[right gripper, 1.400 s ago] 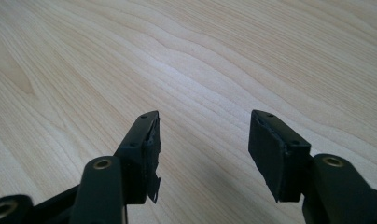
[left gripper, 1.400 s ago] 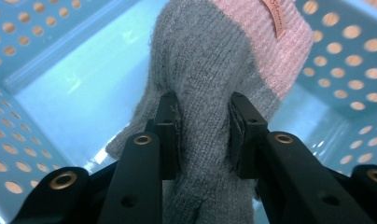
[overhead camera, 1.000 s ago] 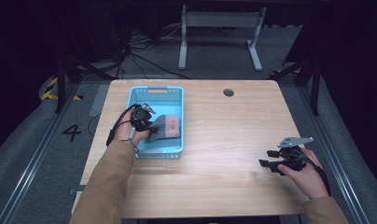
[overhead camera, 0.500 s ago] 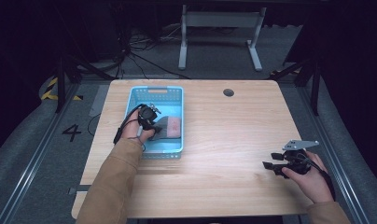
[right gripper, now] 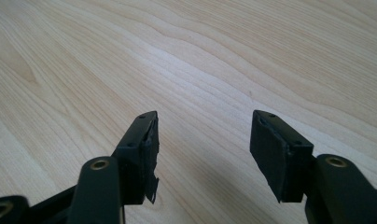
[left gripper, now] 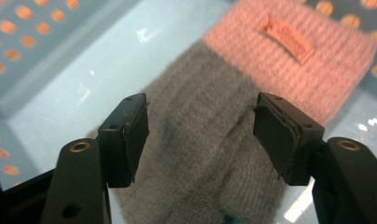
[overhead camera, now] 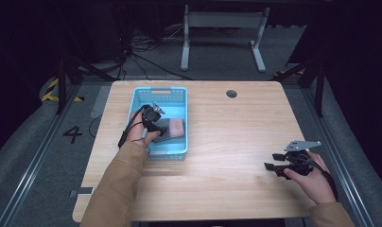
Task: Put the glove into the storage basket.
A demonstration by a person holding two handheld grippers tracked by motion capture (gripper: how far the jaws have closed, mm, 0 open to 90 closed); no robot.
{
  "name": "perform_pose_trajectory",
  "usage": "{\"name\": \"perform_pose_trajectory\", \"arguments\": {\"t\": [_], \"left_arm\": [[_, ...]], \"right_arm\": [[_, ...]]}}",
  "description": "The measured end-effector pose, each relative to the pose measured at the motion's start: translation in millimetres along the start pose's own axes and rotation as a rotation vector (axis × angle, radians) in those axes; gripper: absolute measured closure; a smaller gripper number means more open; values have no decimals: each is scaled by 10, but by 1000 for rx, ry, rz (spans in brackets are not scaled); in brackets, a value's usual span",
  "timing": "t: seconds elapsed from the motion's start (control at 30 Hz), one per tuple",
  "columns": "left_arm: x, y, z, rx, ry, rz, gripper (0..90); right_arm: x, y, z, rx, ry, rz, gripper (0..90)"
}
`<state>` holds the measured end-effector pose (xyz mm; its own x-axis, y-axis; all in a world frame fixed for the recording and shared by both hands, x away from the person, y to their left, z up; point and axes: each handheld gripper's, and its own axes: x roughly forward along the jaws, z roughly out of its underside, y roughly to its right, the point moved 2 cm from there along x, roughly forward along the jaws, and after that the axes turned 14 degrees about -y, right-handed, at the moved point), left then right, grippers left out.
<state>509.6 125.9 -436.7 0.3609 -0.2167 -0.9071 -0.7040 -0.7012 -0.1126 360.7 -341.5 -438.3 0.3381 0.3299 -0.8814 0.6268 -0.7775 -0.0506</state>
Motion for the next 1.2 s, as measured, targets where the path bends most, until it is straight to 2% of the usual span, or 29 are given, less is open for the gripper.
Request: {"name": "perform_pose_trajectory", "arguments": {"t": [0.17, 0.2, 0.37, 0.43, 0.47, 0.5, 0.57, 0.77, 0.83, 0.93, 1.07, 1.1, 1.13, 1.17, 1.2], "left_arm": [[-115, 11, 8, -16, 45, 11, 352], [-184, 26, 22, -29, 71, 21, 351], [-310, 75, 50, -35, 96, 31, 346], [-373, 111, 66, -51, 118, 57, 341], [-436, 140, 85, -62, 133, 92, 340], [-436, 140, 85, -62, 133, 92, 341], [-549, 211, 124, -78, 156, 134, 334], [-701, 319, 195, -70, 169, 158, 327], [-785, 407, 256, -64, 173, 170, 324], [-830, 467, 300, -67, 166, 187, 324], [-909, 625, 396, -42, 165, 208, 325], [-909, 625, 396, -42, 165, 208, 325], [-938, 704, 436, -30, 166, 221, 323], [-938, 704, 436, -30, 166, 221, 323], [-954, 762, 469, -18, 170, 235, 322]], "right_arm": [[18, -10, -49, -12, 1, -5, 430], [28, -15, -76, -16, 1, -9, 430], [53, -24, -134, -30, 3, -15, 430], [66, -28, -167, -37, 4, -18, 430], [82, -35, -203, -44, 3, -20, 430], [82, -35, -203, -44, 3, -20, 430], [107, -47, -256, -54, 3, -28, 429], [145, -54, -321, -71, 1, -34, 428], [161, -58, -352, -76, 0, -37, 427], [170, -58, -368, -78, -2, -39, 427], [191, -46, -402, -80, -3, -45, 426], [191, -46, -402, -80, -3, -45, 426], [200, -43, -411, -82, -4, -46, 426], [200, -43, -411, -82, -4, -46, 426], [208, -46, -418, -82, -4, -47, 425]]}}
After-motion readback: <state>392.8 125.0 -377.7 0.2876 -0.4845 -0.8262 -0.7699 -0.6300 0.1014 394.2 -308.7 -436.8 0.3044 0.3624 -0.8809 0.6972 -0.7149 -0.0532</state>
